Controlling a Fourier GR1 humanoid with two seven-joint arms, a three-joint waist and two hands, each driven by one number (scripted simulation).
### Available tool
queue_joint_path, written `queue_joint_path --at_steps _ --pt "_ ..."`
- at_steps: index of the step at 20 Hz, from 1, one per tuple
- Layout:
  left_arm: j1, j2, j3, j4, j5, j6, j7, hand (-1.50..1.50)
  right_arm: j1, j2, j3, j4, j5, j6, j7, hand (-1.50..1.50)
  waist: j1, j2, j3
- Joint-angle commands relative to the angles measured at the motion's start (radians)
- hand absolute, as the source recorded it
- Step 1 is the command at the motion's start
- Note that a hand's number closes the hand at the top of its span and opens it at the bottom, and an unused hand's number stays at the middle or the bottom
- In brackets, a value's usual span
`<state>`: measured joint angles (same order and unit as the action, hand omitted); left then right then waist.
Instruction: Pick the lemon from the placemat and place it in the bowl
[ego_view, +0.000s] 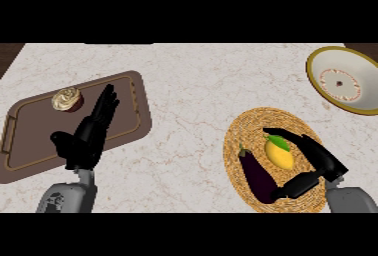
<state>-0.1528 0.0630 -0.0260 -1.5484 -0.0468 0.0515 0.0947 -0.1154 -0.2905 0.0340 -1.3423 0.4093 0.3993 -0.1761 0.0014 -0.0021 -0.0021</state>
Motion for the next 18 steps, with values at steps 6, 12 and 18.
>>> queue_joint_path --at_steps 6,12,18 --pt "-0.003 -0.029 -0.017 0.017 -0.026 0.019 -0.002 0.00 0.026 -0.002 0.119 -0.002 0.163 -0.044 -0.161 1.50 -0.003 0.002 0.002" --pt "-0.052 -0.014 0.021 0.072 -0.007 -0.004 -0.017 0.00 0.022 -0.003 0.058 0.049 0.123 0.001 -0.237 1.50 -0.003 0.002 0.002" --pt "0.023 -0.049 -0.037 -0.021 -0.051 0.035 0.000 0.00 0.081 -0.218 -0.149 0.008 -0.089 0.212 -0.396 1.50 -0.006 0.001 0.003"
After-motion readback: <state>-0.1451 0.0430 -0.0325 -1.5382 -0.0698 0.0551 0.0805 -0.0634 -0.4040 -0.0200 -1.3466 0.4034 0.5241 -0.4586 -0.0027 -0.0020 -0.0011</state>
